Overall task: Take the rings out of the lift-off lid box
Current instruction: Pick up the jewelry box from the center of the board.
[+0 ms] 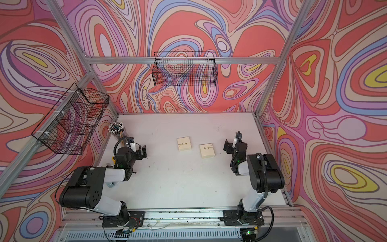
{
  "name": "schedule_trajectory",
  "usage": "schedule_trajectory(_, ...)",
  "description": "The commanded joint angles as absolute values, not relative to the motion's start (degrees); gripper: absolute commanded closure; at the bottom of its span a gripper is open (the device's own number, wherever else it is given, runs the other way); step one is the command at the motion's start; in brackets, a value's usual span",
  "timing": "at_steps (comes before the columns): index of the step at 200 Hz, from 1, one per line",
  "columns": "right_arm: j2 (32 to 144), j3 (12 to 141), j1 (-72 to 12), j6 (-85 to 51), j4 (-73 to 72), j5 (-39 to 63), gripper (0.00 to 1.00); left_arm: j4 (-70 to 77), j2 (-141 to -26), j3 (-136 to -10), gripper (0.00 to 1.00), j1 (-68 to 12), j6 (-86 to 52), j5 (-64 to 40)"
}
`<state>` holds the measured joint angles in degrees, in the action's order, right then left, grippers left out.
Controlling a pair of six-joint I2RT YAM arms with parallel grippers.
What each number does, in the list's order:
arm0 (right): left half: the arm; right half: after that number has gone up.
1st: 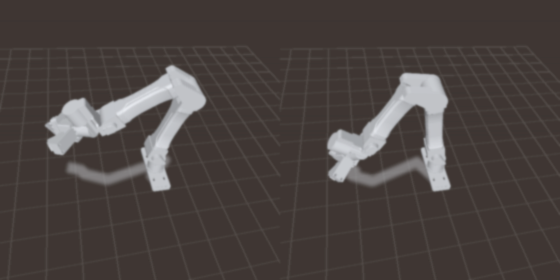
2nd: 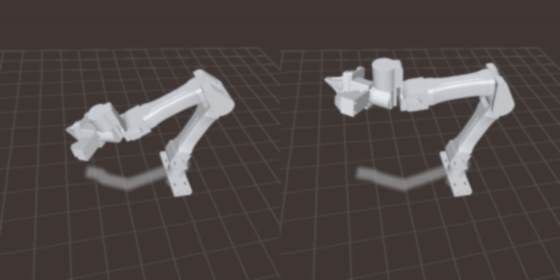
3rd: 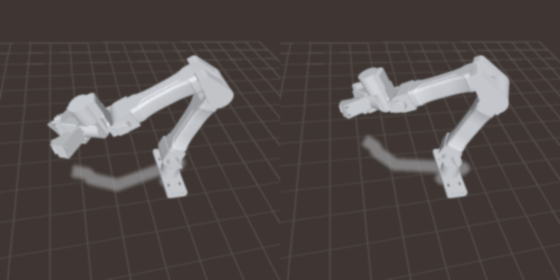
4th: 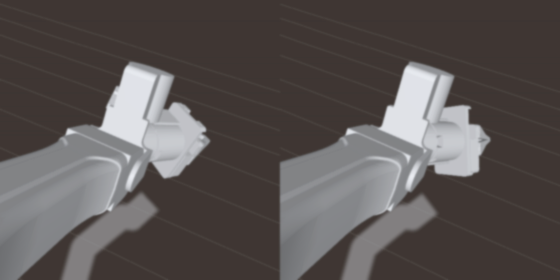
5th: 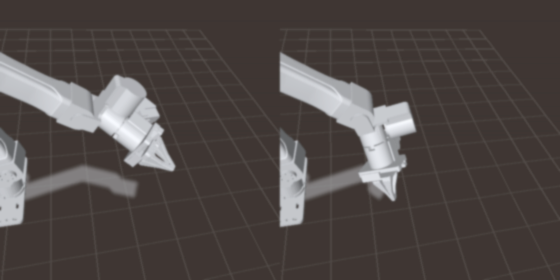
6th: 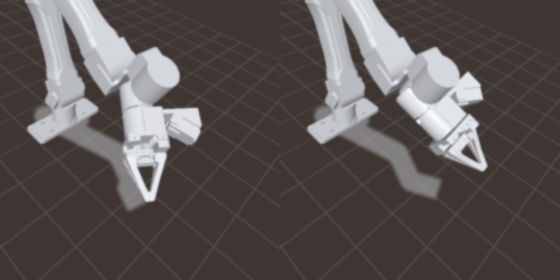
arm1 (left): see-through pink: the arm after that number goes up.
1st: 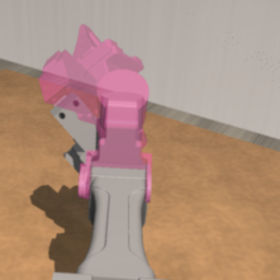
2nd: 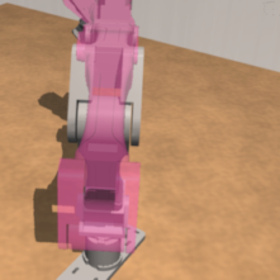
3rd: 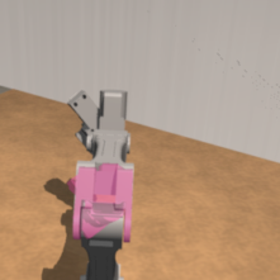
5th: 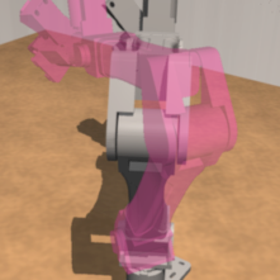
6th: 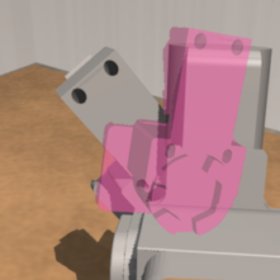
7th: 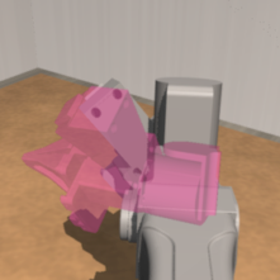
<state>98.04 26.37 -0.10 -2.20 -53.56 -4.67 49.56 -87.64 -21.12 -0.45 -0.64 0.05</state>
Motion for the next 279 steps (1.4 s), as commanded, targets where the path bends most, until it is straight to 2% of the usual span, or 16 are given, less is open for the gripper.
schedule_trajectory(1,98.53,26.91,-0.53,-1.30,-54.84,-4.95,0.02,51.42,-88.27,-21.16,0.00,-0.66,-0.22,0.48)
schedule_trajectory(233,98.44,26.73,-0.53,-1.15,-55.19,-4.98,0.02,50.41,-88.16,-21.70,0.00,-0.62,-0.42,1.22)
schedule_trajectory(253,95.54,27.63,-0.75,-1.26,-51.20,-6.26,0.02,48.00,-85.11,-21.71,0.00,-0.91,0.30,0.13)
schedule_trajectory(279,91.32,25.95,-0.77,-1.91,-50.87,-8.13,0.02,42.56,-79.49,-21.95,0.00,-2.90,1.24,3.72)
